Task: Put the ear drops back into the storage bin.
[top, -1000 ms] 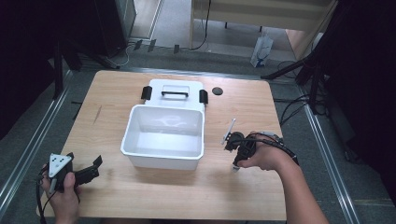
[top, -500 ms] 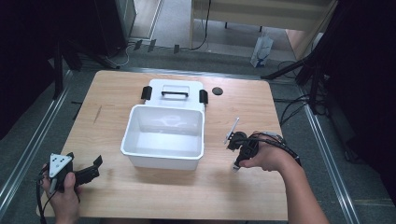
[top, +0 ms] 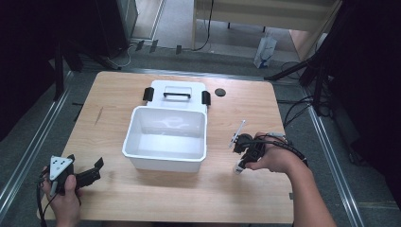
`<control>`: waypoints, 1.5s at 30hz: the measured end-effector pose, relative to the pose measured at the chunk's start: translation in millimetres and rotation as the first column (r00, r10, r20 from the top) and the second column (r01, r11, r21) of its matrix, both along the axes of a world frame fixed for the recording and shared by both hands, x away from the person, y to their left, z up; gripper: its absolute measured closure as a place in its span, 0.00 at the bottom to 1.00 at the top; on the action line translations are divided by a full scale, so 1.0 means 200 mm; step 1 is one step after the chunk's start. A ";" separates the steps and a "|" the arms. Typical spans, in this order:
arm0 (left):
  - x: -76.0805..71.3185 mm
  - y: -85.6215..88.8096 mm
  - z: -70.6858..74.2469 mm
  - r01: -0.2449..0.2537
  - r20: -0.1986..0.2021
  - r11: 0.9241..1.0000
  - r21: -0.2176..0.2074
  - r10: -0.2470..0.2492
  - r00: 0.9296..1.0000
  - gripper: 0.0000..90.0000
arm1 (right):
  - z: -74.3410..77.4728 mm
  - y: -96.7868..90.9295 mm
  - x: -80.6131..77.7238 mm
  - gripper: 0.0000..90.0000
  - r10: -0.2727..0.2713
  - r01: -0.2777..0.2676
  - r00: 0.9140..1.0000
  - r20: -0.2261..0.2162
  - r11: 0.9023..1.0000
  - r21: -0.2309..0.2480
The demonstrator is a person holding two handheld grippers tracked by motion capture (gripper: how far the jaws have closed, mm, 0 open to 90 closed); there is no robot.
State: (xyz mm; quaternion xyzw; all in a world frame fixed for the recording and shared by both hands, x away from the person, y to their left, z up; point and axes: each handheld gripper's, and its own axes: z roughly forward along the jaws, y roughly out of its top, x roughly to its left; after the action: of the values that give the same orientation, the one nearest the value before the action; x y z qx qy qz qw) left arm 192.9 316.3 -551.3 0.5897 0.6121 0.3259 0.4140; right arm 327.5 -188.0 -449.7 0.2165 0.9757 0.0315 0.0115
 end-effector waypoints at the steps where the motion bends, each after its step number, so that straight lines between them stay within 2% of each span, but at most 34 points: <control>1: 0.00 0.00 0.00 0.000 -0.001 1.000 -0.001 0.000 1.000 0.00 | 0.01 0.00 0.00 0.80 0.003 -0.003 1.000 0.002 1.000 0.001; 2: 0.00 0.00 0.00 0.000 -0.001 1.000 -0.001 0.000 1.000 0.00 | 0.01 0.00 0.00 0.80 0.003 -0.003 1.000 0.002 1.000 0.001; 4: 0.00 0.00 0.00 -0.002 0.001 1.000 0.001 0.002 1.000 0.00 | 0.06 0.00 0.01 0.80 0.017 -0.017 1.000 0.005 1.000 0.018; 9: 0.00 0.00 0.00 -0.002 0.002 1.000 0.002 0.002 1.000 0.00 | 0.15 0.02 0.02 0.80 0.046 -0.046 0.999 0.025 0.999 0.008; 10: 0.00 0.00 0.00 -0.002 0.001 1.000 0.002 0.002 1.000 0.00 | 0.15 0.02 0.02 0.80 0.046 -0.046 0.999 0.025 0.999 0.008; 11: 0.00 0.00 0.00 -0.002 0.001 1.000 0.002 0.002 1.000 0.00 | 0.20 0.04 0.02 0.80 0.056 -0.056 0.998 0.034 0.998 0.011; 12: 0.00 0.00 0.00 -0.002 0.001 1.000 0.002 0.002 1.000 0.00 | 0.20 0.04 0.02 0.80 0.056 -0.056 0.998 0.034 0.998 0.011; 13: 0.00 0.00 0.00 -0.001 0.001 1.000 0.001 0.001 1.000 0.00 | 0.24 0.06 0.03 0.80 0.059 -0.060 0.997 0.046 0.998 0.015; 16: 0.00 0.00 0.00 -0.002 0.001 1.000 0.001 0.002 1.000 0.00 | 0.28 0.08 0.04 0.80 0.065 -0.066 0.996 0.060 0.998 0.011; 17: 0.00 0.00 0.00 0.000 0.001 1.000 -0.001 0.000 1.000 0.00 | 0.32 0.10 0.04 0.80 0.068 -0.069 0.995 0.071 0.998 0.006; 24: 0.00 0.00 0.00 -0.003 0.003 1.000 -0.006 0.003 1.000 0.00 | 0.41 0.16 0.06 0.80 0.065 -0.066 0.995 0.076 0.998 0.004; 30: 0.00 0.00 0.00 -0.004 0.001 1.000 -0.007 0.004 1.000 0.00 | 0.53 0.24 0.08 0.80 0.081 -0.081 0.993 0.091 0.997 0.005; 45: 0.00 0.00 0.00 -0.002 0.003 1.000 0.002 0.002 1.000 0.00 | 0.69 0.44 0.10 0.80 0.143 -0.145 0.984 0.102 0.989 0.006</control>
State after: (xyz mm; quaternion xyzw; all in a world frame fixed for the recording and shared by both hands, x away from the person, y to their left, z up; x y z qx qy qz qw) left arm 193.5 316.5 -551.3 0.5891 0.6116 0.3278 0.4140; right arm 348.3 -99.2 -311.2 0.1436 0.9867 0.0496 0.0575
